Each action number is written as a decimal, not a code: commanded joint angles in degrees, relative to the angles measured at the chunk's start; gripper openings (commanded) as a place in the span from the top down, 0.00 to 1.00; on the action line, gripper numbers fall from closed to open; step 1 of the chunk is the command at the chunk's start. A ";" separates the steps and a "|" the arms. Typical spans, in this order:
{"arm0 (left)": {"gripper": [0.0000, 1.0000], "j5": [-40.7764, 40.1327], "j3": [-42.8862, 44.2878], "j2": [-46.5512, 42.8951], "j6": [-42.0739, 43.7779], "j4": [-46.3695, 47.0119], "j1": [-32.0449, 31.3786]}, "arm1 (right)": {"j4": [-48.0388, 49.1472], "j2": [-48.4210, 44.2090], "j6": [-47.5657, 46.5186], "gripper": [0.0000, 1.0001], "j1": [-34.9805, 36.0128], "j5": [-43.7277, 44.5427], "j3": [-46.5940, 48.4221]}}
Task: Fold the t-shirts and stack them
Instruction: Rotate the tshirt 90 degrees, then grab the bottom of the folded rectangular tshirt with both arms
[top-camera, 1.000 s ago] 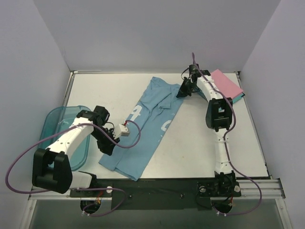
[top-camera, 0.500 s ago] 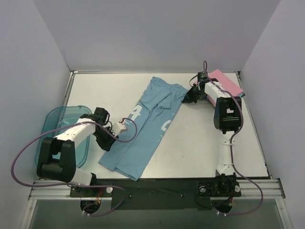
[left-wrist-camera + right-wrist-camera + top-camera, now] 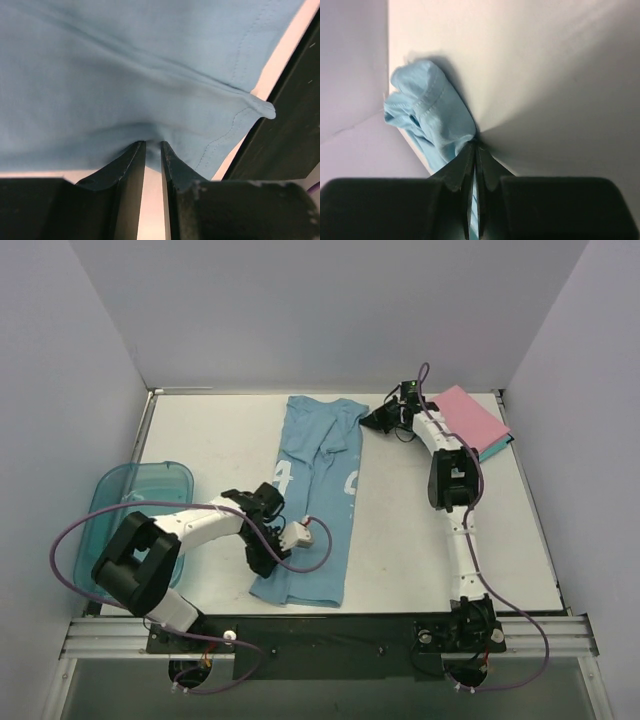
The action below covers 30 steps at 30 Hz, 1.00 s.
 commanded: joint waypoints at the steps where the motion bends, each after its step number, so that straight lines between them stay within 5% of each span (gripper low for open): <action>1: 0.71 3.91 4.87 3.67 -5.12 3.95 -8.69 | 5.68 1.89 2.87 1.00 0.09 3.46 5.83; 4: 0.68 2.25 8.13 3.16 -6.80 0.44 -8.62 | 5.24 -2.66 -2.38 0.95 -0.61 2.32 3.57; 7: 0.59 -1.00 9.64 -0.70 -6.89 -3.79 -6.69 | 4.10 -13.36 -6.44 0.77 -1.92 -0.40 -4.93; 11: 0.52 -5.66 10.69 -8.43 -2.95 -13.09 -2.30 | -7.91 -28.99 -20.30 0.63 -0.53 0.20 -15.14; 15: 0.48 -3.32 7.54 -19.50 13.99 -20.49 0.08 | -16.19 -47.35 -28.49 0.49 2.98 7.32 -35.95; 16: 0.48 -2.43 4.57 -24.83 22.30 -20.06 0.08 | -16.82 -52.64 -29.38 0.40 3.60 8.90 -44.17; 17: 0.48 -0.94 0.63 -27.41 25.25 -15.44 -0.01 | -18.30 -55.99 -30.52 0.39 5.09 9.96 -47.82; 18: 0.45 -0.41 -2.37 -33.35 30.67 -12.09 -0.18 | -19.10 -60.99 -31.23 0.24 6.84 10.75 -55.08; 20: 0.36 3.89 -9.06 -40.58 39.20 -5.39 -1.32 | -21.39 -66.89 -31.42 0.24 9.91 8.41 -64.41; 21: 0.32 6.87 -12.21 -42.62 41.34 -2.59 -1.76 | -22.27 -68.67 -30.72 0.15 11.41 6.91 -70.30; 25: 0.27 8.13 -14.01 -40.29 39.44 -1.06 -6.85 | -22.28 -77.64 -24.24 0.18 21.17 5.58 -84.90; 30: 0.27 8.39 -13.56 -32.80 41.01 -3.44 -9.23 | -9.75 -83.01 -9.48 0.29 28.91 5.40 -97.77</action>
